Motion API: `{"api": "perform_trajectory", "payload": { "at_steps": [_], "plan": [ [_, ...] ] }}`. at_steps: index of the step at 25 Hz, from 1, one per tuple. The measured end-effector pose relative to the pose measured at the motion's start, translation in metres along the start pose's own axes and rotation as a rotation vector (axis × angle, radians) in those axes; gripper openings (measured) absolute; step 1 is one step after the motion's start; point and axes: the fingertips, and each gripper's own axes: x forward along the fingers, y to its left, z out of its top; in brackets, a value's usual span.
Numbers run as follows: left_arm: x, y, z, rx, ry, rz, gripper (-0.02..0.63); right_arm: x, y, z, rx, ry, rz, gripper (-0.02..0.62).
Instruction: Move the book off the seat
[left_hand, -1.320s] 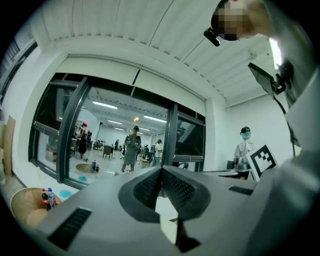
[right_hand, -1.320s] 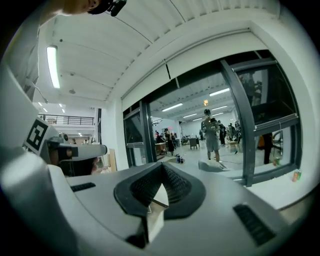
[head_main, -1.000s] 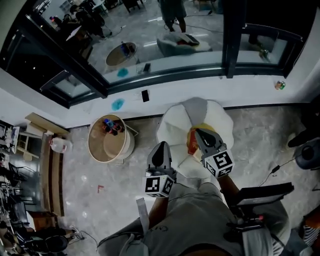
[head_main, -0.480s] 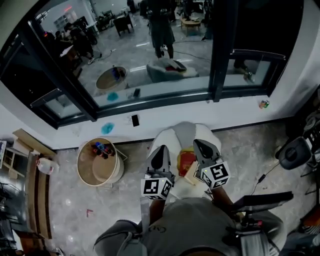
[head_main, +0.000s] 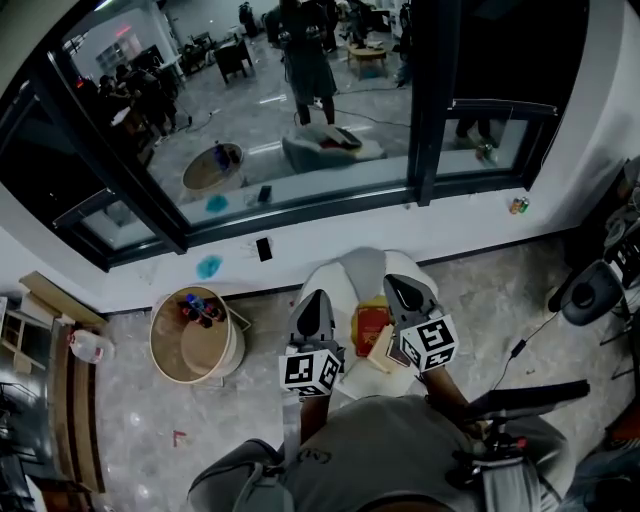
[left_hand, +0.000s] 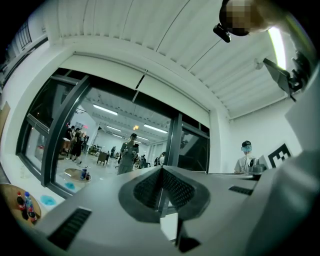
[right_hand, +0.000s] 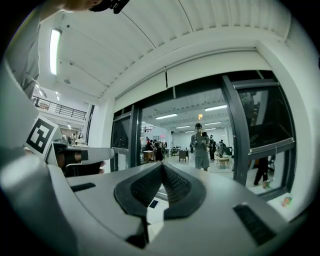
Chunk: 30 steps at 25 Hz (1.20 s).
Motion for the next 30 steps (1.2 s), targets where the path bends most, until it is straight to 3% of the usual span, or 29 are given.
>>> {"api": "perform_trajectory", "payload": {
  "at_steps": [7,8,9,10,11,15,30],
  "plan": [
    [-0.002,-0.007,-0.002,0.046,-0.017,-0.001,0.012,-0.003,0.009,0.004,-0.004,-0.011,0.014,0.019],
    [-0.004,-0.007,-0.001,0.061,-0.036,0.01,0.026,-0.004,0.01,0.005,-0.011,-0.014,0.006,0.086],
    [-0.005,-0.007,0.002,0.079,-0.058,0.014,0.145,-0.005,0.01,0.006,-0.017,-0.016,-0.002,0.222],
    [-0.006,-0.008,0.004,0.097,-0.075,0.012,0.325,-0.007,0.01,0.007,-0.021,-0.02,-0.008,0.269],
    [-0.006,-0.01,0.005,0.115,-0.082,0.004,0.36,-0.007,0.009,0.009,-0.023,-0.031,-0.012,0.277],
    [-0.005,-0.016,-0.002,0.115,-0.053,-0.014,0.36,-0.011,0.007,0.011,0.0,-0.062,-0.001,0.278],
    [-0.013,-0.007,-0.005,0.12,-0.021,0.001,0.36,-0.007,0.014,0.001,0.015,0.007,0.013,0.278]
  ]
}}
